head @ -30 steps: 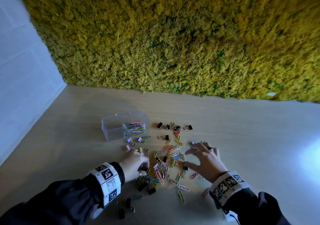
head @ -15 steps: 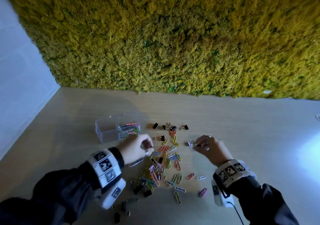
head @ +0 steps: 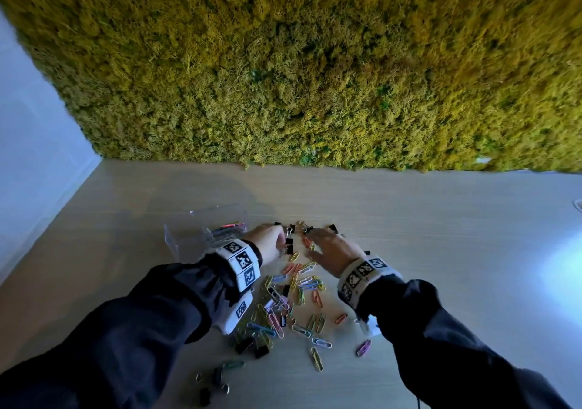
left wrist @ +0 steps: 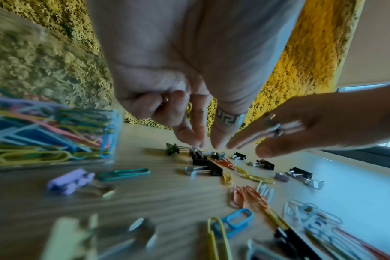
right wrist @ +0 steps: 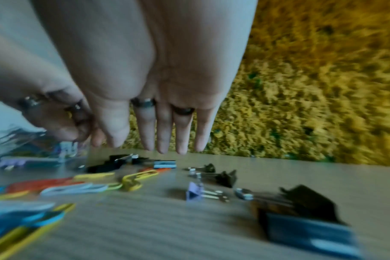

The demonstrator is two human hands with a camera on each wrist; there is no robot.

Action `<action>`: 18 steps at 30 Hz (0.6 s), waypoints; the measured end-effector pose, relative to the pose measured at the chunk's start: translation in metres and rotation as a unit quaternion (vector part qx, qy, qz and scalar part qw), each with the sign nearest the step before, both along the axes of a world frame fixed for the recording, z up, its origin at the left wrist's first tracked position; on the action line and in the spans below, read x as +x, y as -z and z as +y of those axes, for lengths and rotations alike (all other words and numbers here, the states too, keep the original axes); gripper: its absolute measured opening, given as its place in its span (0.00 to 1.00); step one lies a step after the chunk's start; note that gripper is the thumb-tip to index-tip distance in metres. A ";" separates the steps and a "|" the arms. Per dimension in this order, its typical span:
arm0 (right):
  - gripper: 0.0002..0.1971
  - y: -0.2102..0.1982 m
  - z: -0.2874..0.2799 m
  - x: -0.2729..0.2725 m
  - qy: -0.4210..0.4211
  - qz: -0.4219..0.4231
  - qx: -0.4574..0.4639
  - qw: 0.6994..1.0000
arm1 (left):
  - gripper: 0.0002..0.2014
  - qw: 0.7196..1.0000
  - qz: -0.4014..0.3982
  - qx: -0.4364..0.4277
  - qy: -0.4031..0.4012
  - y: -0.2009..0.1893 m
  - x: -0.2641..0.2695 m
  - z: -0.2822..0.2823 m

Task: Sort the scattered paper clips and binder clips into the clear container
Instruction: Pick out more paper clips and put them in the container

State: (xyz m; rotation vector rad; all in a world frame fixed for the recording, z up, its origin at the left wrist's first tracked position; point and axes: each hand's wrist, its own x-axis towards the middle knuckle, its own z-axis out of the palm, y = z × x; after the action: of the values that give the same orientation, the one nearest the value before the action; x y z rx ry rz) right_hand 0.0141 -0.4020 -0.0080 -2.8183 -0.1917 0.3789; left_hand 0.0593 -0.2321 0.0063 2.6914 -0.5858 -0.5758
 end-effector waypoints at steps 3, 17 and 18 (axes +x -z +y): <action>0.22 0.005 0.018 -0.002 -0.028 0.051 -0.041 0.997 | 0.05 0.999 0.029 -0.013 -0.005 -0.001 -0.012 0.019; 0.48 0.014 0.024 -0.082 -0.100 0.061 0.018 0.993 | 0.35 0.991 0.063 0.102 -0.056 0.007 -0.070 0.142; 0.50 0.014 0.026 -0.087 -0.109 0.067 0.014 0.992 | 0.38 0.989 0.062 0.123 -0.049 0.009 -0.070 0.144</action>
State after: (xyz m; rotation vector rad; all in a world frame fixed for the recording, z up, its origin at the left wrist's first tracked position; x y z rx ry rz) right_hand -0.0726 -0.3764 -0.0221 -2.7378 -0.4754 0.6059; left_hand -0.0109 -0.0883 -0.0025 2.8654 -0.3683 -0.8302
